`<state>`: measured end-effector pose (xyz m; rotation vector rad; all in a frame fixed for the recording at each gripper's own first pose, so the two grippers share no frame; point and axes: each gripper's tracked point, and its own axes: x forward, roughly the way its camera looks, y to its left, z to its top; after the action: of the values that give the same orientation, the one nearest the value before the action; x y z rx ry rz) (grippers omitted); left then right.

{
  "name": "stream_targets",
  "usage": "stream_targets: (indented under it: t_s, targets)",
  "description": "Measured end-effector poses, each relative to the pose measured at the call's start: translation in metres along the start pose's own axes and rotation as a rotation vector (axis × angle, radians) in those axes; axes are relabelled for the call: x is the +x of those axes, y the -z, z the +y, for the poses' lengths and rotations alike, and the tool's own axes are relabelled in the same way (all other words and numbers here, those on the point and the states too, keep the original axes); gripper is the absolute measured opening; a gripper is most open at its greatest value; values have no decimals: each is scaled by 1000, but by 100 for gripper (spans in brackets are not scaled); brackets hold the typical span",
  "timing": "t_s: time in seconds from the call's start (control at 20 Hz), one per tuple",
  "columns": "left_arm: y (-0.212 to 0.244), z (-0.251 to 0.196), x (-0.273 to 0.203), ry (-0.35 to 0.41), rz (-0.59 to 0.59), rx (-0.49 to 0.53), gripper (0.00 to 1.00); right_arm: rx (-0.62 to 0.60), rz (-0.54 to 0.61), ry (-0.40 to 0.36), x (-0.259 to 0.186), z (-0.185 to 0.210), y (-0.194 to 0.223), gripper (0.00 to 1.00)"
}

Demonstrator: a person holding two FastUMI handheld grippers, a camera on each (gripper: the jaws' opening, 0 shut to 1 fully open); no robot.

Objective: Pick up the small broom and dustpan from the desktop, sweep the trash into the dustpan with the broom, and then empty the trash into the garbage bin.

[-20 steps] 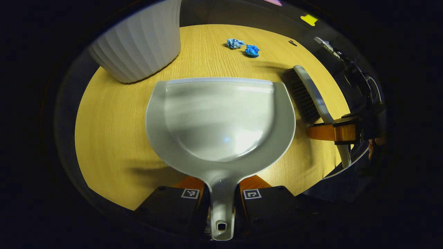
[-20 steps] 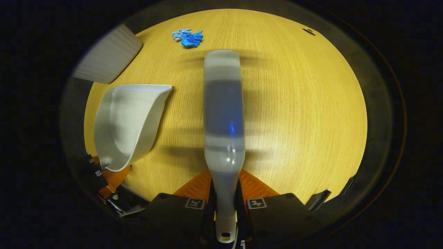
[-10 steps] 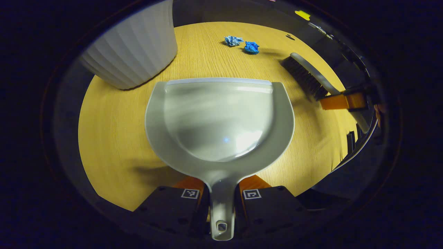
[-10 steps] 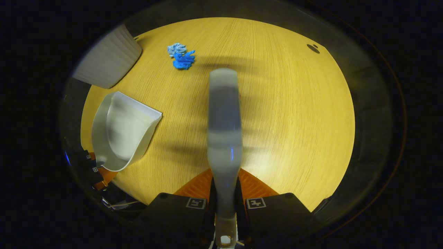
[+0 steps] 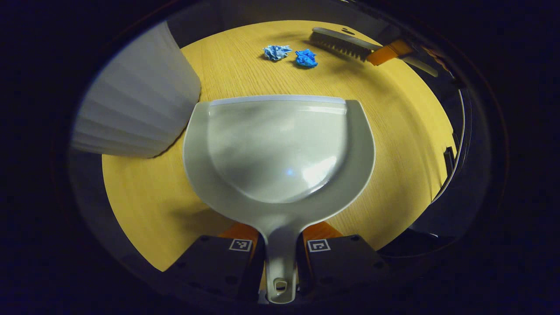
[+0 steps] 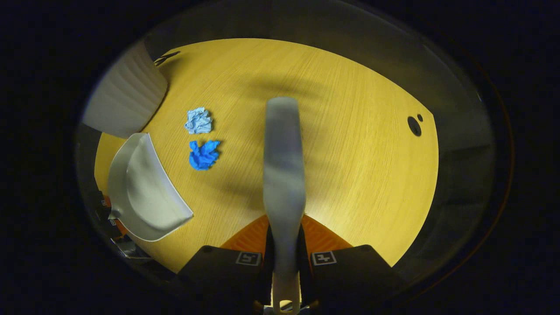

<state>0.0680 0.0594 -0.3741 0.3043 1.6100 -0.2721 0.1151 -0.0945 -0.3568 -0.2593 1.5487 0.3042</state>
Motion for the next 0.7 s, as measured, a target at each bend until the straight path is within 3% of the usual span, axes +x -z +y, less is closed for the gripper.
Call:
stream_targets:
  t_s: [0.35, 0.45, 0.5, 0.65, 0.7]
  targets:
    - [-14, 7, 4, -17, 42, 52, 30, -238, 3, 52, 30, -18, -56, 27]
    - [-17, 5, 3, -20, 44, 54, 30, -245, 11, -4, 31, 2, -58, 28]
    - [-18, 5, 4, -20, 44, 59, 30, -268, 11, -25, 31, 10, -56, 36]
    - [-22, 3, 2, -14, 19, 74, 30, -392, 36, -69, 24, 37, -45, 37]
    - [-25, 3, 3, -11, -2, 79, 30, -415, 56, -106, 22, 52, -34, 19]
